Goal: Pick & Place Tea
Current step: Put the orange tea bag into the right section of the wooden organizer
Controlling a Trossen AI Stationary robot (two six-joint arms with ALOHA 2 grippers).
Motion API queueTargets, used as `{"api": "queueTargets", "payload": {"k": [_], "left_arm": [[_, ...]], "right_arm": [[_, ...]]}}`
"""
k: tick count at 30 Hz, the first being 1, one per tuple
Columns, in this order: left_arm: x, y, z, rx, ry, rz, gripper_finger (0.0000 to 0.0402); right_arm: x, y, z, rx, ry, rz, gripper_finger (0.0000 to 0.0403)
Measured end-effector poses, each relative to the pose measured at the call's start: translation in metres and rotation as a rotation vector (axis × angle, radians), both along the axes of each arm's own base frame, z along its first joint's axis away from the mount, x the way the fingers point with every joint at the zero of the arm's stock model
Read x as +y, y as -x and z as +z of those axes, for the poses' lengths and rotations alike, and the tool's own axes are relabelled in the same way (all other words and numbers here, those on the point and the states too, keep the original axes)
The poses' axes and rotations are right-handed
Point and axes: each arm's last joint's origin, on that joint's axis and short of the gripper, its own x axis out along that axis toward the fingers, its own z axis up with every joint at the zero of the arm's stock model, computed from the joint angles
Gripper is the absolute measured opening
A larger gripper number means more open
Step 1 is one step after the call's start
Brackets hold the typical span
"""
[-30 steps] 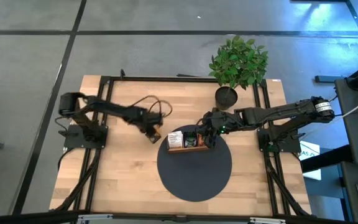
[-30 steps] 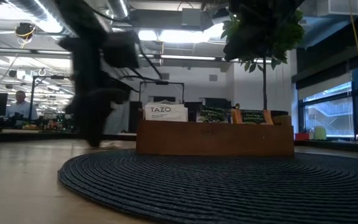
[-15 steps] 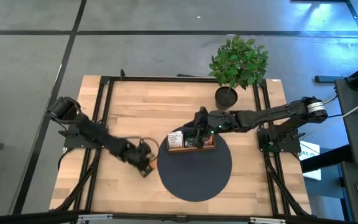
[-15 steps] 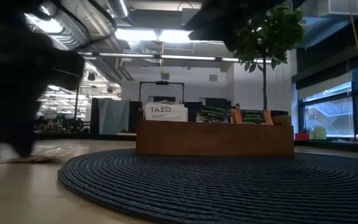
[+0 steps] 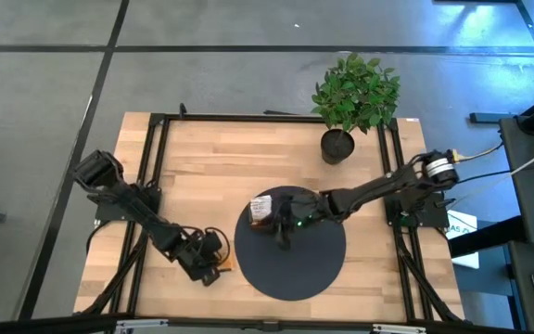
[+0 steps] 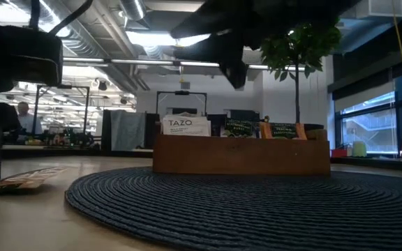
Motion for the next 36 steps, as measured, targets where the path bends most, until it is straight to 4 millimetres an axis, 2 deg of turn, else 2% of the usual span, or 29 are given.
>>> {"api": "queueTargets", "payload": {"k": [5,9,12,15,22,25,32,36], "left_arm": [[-0.002,-0.003,0.000,-0.047,-0.075,-0.146,0.0100],[-0.003,-0.007,-0.001,-0.099,-0.138,-0.256,0.0100],[-0.003,-0.009,-0.003,-0.107,-0.153,-0.274,0.0100],[-0.006,-0.013,-0.006,-0.127,-0.152,-0.268,0.0100],[-0.017,-0.020,-0.016,-0.209,-0.137,-0.307,0.0100],[-0.018,-0.021,-0.019,-0.210,-0.142,-0.304,0.0100],[-0.018,-0.022,-0.019,-0.234,-0.154,-0.287,0.0100],[-0.018,-0.022,-0.019,-0.240,-0.154,-0.283,0.0100]], "right_arm": [[0.026,-0.001,-0.014,0.027,-0.071,0.035,0.0126],[0.048,-0.005,-0.012,0.082,-0.039,0.003,0.0117],[0.061,-0.013,-0.010,0.152,-0.014,-0.037,0.0105],[0.070,-0.026,-0.012,0.236,-0.068,-0.093,0.0093],[0.083,-0.058,-0.030,0.343,-0.333,-0.210,0.0081],[0.086,-0.063,-0.038,0.378,-0.399,-0.237,0.0081],[0.086,-0.056,-0.052,0.543,-0.445,-0.266,0.0083],[0.086,-0.055,-0.054,0.561,-0.436,-0.253,0.0110]]}}
